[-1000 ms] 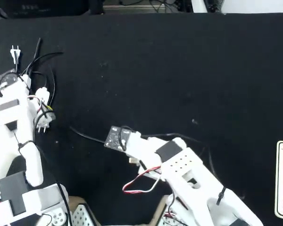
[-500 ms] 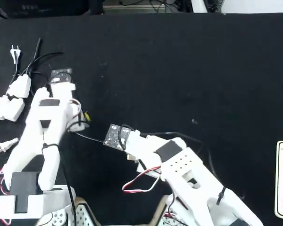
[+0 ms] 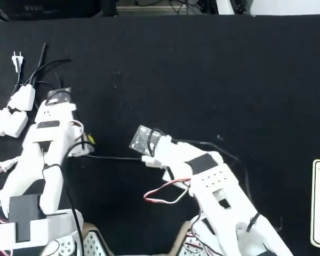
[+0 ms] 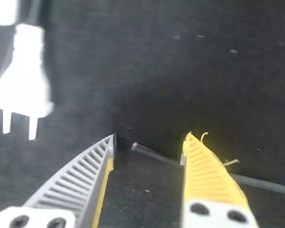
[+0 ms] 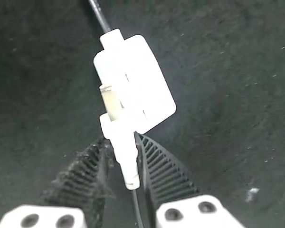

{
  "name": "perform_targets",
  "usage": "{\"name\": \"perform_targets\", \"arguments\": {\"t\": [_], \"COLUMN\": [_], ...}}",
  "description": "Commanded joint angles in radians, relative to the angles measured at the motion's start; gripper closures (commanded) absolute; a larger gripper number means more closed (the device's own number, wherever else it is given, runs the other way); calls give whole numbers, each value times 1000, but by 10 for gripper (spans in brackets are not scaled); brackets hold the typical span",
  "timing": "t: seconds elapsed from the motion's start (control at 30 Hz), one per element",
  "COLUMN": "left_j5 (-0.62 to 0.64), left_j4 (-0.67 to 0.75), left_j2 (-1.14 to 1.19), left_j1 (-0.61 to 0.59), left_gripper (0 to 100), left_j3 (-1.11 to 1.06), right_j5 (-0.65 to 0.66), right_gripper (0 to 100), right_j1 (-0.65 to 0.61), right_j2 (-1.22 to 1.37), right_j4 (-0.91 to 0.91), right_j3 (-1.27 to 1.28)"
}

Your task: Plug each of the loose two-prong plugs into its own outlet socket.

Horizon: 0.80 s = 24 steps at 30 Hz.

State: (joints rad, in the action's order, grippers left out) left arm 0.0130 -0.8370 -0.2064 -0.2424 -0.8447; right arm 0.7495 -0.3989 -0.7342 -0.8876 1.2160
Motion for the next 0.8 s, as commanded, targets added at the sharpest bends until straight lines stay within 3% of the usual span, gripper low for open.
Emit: {"name": "perform_targets", "arguments": {"t": [0.0, 0.33, 0.53, 0.77], "left_j5": [41, 44, 44, 44], "left_j4": [0, -126, -126, -127], "left_j2": [-17, -17, -17, -17], "left_j1": [-47, -48, -39, -39], "left_gripper": [770, 770, 770, 770], "left_j3": [56, 120, 111, 93], "right_j5": [8, 8, 14, 8], "right_gripper": [988, 988, 988, 988], "right_j1": [18, 49, 219, 227], "right_j2": [2, -4, 2, 2], "right_j4": [48, -210, -209, -57], "right_j3": [-13, -114, -163, -64]}}
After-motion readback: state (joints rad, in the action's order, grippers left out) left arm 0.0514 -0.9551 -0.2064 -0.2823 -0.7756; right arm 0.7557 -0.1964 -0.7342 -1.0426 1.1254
